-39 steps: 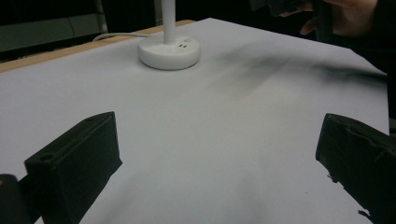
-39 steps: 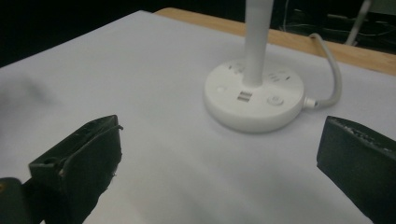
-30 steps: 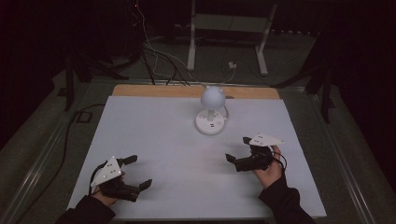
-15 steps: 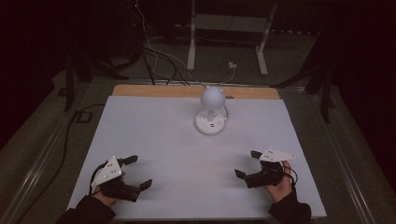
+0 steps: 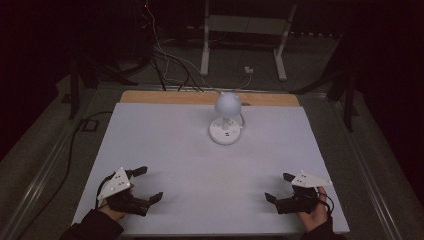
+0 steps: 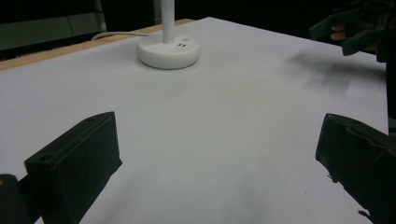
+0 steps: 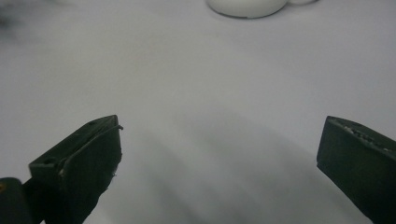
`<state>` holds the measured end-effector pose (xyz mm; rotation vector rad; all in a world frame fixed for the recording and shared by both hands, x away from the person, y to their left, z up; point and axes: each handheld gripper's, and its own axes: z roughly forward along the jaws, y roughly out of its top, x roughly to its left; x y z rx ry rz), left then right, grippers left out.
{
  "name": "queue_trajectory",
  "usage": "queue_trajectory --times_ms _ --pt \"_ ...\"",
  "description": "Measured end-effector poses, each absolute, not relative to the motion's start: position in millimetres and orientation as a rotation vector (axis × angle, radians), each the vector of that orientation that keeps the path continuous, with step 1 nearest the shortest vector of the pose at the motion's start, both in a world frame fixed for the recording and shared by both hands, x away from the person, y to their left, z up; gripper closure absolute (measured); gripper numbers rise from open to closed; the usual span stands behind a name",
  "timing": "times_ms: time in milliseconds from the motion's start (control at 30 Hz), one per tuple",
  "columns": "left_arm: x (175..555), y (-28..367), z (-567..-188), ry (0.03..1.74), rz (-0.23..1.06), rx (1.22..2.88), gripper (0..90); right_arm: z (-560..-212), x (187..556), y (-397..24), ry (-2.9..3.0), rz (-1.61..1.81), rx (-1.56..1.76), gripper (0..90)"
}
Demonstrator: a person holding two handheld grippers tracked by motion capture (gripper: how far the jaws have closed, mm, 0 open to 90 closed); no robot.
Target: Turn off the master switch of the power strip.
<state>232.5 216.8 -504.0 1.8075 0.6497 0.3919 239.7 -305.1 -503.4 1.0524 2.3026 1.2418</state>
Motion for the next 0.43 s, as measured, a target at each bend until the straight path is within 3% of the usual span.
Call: queue_trajectory --times_ms 433 --pt "233.3 216.1 -504.1 0.649 0.393 1.813 0.3 -511.4 240.9 -311.3 2.328 1.164 1.113 0.1"
